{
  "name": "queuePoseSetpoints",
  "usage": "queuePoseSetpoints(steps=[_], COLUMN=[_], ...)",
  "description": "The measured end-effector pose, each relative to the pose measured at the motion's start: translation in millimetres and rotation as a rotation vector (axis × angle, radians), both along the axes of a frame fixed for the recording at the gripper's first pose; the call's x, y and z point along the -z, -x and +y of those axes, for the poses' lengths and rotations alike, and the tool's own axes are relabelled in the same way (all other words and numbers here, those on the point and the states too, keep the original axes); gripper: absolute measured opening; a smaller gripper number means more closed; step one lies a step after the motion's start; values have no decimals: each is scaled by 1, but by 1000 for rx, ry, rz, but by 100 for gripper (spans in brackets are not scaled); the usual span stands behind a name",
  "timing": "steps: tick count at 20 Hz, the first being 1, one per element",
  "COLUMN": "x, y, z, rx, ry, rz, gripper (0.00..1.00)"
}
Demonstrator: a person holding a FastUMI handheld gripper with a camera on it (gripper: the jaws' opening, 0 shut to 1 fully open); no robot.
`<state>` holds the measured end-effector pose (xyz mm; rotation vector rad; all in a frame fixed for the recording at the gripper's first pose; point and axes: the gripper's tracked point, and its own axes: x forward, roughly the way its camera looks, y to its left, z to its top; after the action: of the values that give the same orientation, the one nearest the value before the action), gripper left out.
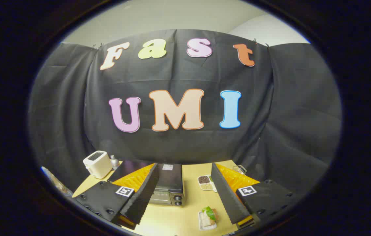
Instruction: Open the toaster oven, put the food inside, and close the toaster oven door.
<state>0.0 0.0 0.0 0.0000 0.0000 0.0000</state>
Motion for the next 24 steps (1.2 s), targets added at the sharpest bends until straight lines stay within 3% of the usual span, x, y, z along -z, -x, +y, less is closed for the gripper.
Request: queuePoseSetpoints(steps=[16, 24], x=[42, 89], y=[-13, -49], z=[83, 122], rx=[-18, 31], ry=[76, -70], rz=[65, 131], gripper=[99, 99])
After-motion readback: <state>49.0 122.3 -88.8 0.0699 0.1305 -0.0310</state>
